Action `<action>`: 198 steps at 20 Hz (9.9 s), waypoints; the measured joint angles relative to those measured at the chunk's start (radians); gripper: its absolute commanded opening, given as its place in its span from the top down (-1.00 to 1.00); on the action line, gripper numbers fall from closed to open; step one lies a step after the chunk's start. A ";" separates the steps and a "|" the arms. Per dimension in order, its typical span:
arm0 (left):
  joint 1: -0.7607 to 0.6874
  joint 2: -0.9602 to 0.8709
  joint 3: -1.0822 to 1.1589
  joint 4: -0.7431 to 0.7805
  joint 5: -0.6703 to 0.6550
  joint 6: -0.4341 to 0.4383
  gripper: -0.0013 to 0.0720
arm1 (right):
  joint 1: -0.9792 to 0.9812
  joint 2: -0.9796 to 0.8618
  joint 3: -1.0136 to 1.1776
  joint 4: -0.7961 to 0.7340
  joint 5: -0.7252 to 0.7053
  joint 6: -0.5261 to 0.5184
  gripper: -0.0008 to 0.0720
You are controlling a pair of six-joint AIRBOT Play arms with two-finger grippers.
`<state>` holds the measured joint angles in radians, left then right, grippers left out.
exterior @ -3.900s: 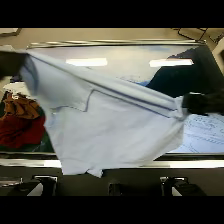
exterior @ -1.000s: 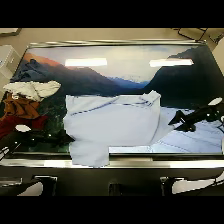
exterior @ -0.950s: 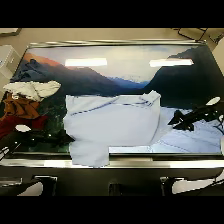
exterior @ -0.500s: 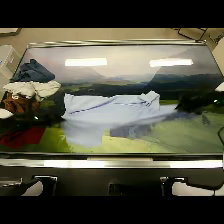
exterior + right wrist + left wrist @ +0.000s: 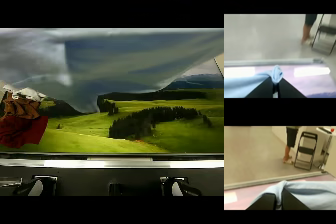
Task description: Fold the clothes and pants, and hang the long-sleeved shirts on hangers.
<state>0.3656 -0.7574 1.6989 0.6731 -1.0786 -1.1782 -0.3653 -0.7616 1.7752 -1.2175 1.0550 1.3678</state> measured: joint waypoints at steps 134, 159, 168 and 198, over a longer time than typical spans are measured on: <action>-0.178 -0.385 -0.786 0.408 -0.259 -0.121 0.90 | -0.016 -0.591 -0.709 0.046 0.337 0.132 0.85; -0.202 -0.935 -0.225 0.303 -0.320 -0.177 -0.14 | 0.012 -0.993 -0.369 0.105 0.202 0.244 -0.98; -0.311 -0.838 -0.218 0.190 -0.298 -0.177 0.29 | 0.035 -1.036 -0.366 0.293 0.270 0.137 0.85; -0.987 -1.237 -0.098 -0.332 0.340 -0.336 0.90 | 0.396 -0.482 -0.365 0.566 0.261 0.222 0.84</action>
<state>-0.6212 -1.9945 1.6012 0.3416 -0.7387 -1.5143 0.0307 -1.2434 1.4097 -0.6518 1.3155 1.5894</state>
